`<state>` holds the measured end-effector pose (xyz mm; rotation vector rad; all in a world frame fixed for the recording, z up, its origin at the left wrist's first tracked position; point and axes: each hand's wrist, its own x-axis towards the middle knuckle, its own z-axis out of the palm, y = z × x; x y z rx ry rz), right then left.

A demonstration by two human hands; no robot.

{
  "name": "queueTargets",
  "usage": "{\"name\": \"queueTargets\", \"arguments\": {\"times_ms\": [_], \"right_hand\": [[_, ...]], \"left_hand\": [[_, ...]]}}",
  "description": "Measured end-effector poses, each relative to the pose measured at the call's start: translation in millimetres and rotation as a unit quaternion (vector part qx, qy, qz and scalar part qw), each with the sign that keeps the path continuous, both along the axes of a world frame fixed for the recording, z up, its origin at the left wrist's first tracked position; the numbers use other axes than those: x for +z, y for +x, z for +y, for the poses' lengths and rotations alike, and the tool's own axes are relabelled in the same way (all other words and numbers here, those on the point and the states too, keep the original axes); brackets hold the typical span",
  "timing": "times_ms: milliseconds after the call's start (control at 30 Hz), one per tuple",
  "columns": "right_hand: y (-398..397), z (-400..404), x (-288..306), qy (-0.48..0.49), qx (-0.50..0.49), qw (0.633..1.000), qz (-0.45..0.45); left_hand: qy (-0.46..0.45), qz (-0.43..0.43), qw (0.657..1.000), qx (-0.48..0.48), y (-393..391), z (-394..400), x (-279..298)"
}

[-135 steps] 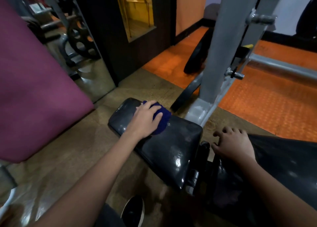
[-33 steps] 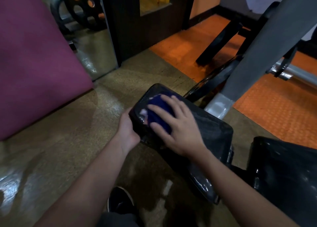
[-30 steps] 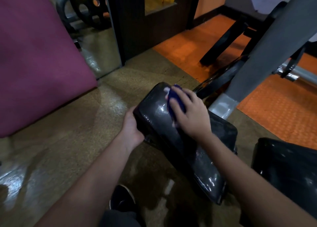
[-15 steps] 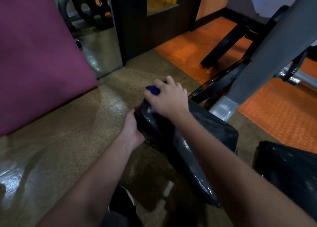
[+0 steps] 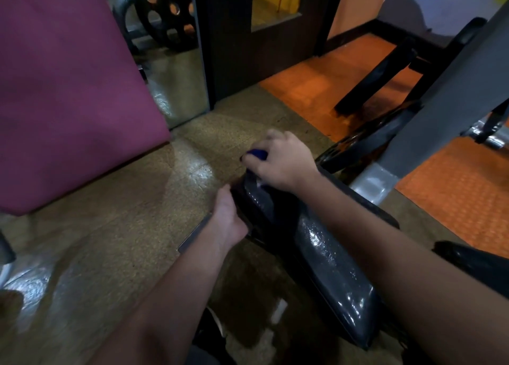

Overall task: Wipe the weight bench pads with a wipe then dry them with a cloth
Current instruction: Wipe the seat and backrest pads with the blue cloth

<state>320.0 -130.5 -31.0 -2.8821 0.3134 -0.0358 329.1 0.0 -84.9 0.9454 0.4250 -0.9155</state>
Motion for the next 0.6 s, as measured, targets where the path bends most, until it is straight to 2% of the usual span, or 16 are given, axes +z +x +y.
{"name": "queueTargets", "arguments": {"times_ms": [67,133,200,267,333,367,433,533,600], "right_hand": [[-17,10,0,-0.040,0.106,0.993,-0.042],[-18,-2,1,-0.010,0.140,0.989,-0.054],[-7,-17,6,0.084,0.021,0.996,-0.028],[2,-20,5,0.180,-0.148,0.972,-0.002],[-1,-7,1,0.126,-0.205,0.970,-0.026],[-6,3,-3,0.075,-0.187,0.978,-0.050],[-27,26,-7,0.015,-0.087,0.993,-0.083],[-66,34,-12,0.000,0.090,0.989,-0.115],[-88,16,-21,0.008,0.162,0.980,-0.114]], "left_hand": [[-0.012,-0.003,1.000,0.013,0,-1,3],[-0.016,-0.009,1.000,0.012,0,-2,4],[-0.015,-0.012,1.000,-0.002,-2,-1,5],[0.000,-0.017,1.000,-0.007,-2,-1,3],[0.010,-0.014,1.000,-0.010,-2,-3,4],[0.016,-0.013,1.000,-0.007,-2,-4,5],[0.010,-0.015,1.000,-0.003,-6,-1,10],[-0.020,0.002,0.999,0.030,-13,9,14],[-0.021,0.007,1.000,0.022,-15,10,19]]}}
